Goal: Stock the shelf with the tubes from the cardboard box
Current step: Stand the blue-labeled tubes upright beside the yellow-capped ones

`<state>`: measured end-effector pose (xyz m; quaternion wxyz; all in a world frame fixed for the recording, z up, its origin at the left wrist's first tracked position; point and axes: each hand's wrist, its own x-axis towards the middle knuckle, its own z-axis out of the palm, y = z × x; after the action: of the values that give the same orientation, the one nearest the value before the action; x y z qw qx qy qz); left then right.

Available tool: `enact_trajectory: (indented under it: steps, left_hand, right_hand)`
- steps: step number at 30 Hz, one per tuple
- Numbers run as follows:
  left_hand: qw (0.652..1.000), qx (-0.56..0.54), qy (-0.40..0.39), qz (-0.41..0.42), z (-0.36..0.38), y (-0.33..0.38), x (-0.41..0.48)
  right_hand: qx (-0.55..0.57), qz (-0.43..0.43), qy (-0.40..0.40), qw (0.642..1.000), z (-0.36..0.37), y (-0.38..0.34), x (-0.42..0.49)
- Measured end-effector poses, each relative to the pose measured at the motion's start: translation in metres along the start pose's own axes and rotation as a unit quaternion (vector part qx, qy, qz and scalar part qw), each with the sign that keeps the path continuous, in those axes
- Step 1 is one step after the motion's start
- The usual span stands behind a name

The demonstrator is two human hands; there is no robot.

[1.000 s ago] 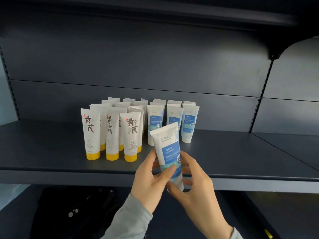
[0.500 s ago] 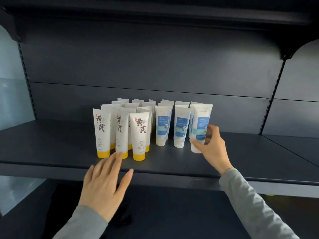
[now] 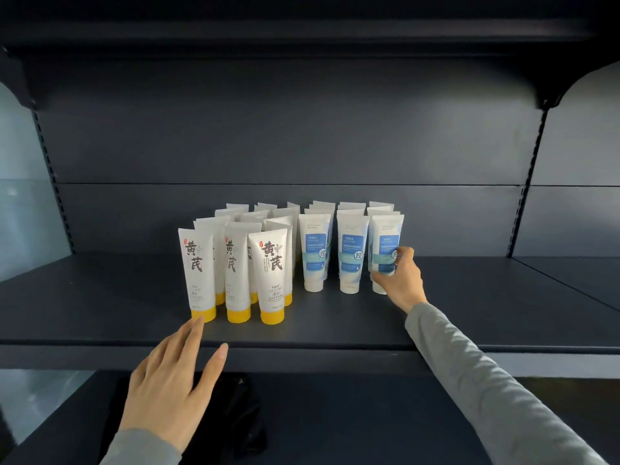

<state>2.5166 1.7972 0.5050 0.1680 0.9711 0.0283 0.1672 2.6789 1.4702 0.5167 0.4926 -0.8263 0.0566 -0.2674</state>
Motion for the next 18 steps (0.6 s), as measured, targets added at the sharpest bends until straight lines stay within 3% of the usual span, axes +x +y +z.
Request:
enact_trajectory:
  steps: [18]
  left_hand:
    - [0.999,-0.046,0.02,-0.003,-0.023,-0.014,-0.001]
  right_hand:
    - [-0.012,0.017,0.007,1.0,-0.002,-0.005,-0.004]
